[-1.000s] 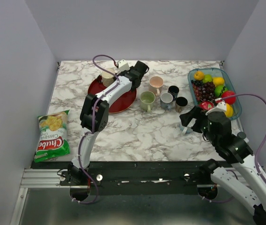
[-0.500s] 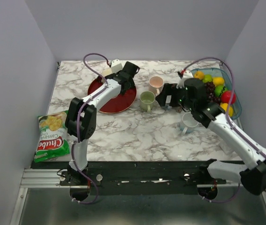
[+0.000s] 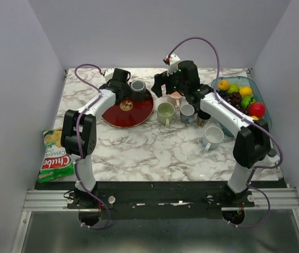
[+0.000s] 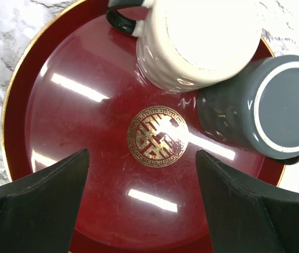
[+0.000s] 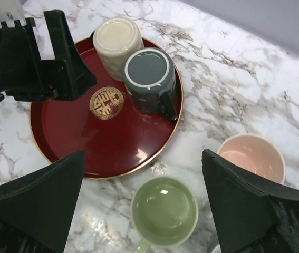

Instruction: Turn the mug right side up

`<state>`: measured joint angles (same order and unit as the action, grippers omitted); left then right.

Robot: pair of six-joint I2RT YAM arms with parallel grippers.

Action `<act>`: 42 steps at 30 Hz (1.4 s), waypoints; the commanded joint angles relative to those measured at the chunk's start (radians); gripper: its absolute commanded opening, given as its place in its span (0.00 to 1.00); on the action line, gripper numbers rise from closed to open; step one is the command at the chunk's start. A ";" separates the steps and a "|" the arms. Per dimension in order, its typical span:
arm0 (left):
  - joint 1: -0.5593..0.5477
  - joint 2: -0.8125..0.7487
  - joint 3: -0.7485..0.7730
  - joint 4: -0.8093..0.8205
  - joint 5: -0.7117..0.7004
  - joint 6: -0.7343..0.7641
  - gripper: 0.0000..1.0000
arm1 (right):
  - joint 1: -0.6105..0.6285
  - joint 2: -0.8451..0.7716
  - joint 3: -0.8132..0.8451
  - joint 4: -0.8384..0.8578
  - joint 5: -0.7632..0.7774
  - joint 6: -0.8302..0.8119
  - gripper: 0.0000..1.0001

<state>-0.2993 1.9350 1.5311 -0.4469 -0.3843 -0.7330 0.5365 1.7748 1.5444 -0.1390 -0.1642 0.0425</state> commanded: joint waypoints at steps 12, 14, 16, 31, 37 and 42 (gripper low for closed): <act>0.006 -0.002 -0.036 0.119 0.254 0.084 0.85 | 0.000 0.423 0.328 0.047 -0.109 0.072 0.75; 0.006 0.008 -0.025 0.113 0.265 0.087 0.84 | 0.000 0.462 0.359 0.042 -0.107 0.083 0.75; 0.006 0.013 -0.019 0.111 0.275 0.090 0.84 | 0.000 0.489 0.404 0.027 -0.110 0.094 0.75; 0.008 0.004 -0.014 0.109 0.318 0.099 0.84 | -0.079 0.537 0.408 0.016 -0.138 0.538 0.19; 0.009 -0.005 -0.015 0.106 0.317 0.099 0.84 | -0.128 0.613 0.512 -0.053 -0.312 0.787 0.08; 0.008 -0.005 -0.014 0.102 0.315 0.099 0.84 | -0.129 0.710 0.657 -0.180 -0.354 0.841 0.08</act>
<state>-0.2955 1.9404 1.4940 -0.3466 -0.0841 -0.6502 0.3988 2.4039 2.0983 -0.1871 -0.4255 0.7696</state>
